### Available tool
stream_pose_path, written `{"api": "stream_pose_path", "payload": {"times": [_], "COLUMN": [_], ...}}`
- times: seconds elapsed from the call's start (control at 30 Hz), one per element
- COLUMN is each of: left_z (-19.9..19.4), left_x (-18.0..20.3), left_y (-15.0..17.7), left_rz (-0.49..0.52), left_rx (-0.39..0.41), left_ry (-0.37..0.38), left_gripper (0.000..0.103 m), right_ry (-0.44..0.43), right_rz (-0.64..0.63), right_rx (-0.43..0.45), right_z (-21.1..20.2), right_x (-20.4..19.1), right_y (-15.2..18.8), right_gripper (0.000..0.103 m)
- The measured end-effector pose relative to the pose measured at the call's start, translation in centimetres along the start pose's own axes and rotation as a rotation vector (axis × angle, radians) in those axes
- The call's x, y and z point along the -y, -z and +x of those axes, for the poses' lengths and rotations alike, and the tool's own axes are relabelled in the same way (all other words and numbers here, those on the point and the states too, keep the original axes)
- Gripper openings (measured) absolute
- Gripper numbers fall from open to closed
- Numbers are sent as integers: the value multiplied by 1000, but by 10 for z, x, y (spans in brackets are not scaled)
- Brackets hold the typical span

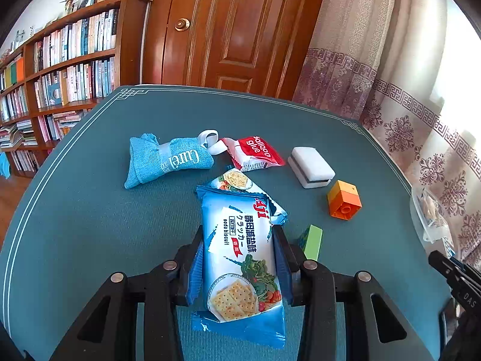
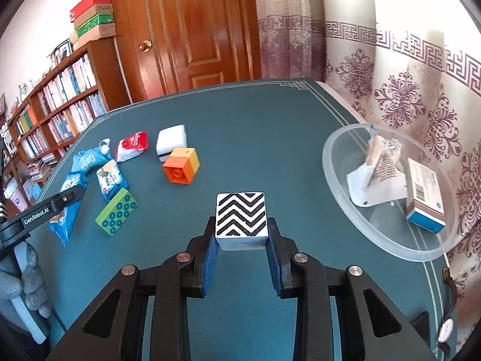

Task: Organize objects
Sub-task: 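Place the zigzag cube into the clear bowl and open the right gripper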

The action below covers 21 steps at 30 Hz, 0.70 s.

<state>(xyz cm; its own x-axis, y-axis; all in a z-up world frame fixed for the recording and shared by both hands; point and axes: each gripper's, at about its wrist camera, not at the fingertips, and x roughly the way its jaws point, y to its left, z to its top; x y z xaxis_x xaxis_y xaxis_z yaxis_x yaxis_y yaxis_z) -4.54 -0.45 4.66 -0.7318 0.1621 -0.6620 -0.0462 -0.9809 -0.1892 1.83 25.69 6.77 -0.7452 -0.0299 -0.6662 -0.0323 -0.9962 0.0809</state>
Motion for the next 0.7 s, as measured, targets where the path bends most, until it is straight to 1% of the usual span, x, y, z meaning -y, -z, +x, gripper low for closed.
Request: {"api": "stream_pose_path", "payload": {"times": [0.2,0.33,0.5,0.6,0.7], "left_z": [0,-2,-9,-12,-12], "left_x": [6,8,9,9,8], "left_y": [1,1,-1,-2,-3], "left_rz": [17,19,20,18,9], "left_rx": [-1,1,15,20,8], "left_ry": [0,-6,-11,-15,-8], "left_gripper": [43,43,43,43,43], "right_ry": [106,159,194,192,190], "right_rz": [91,159,212,219,216], "right_rx": [33,37,6,-20,-37], "right_z": [-17,-19,-4,7,19], "right_x": [52,86,117,125,128], "right_y": [1,1,0,-2,-5], "right_gripper": [31,31,31,31,31]}}
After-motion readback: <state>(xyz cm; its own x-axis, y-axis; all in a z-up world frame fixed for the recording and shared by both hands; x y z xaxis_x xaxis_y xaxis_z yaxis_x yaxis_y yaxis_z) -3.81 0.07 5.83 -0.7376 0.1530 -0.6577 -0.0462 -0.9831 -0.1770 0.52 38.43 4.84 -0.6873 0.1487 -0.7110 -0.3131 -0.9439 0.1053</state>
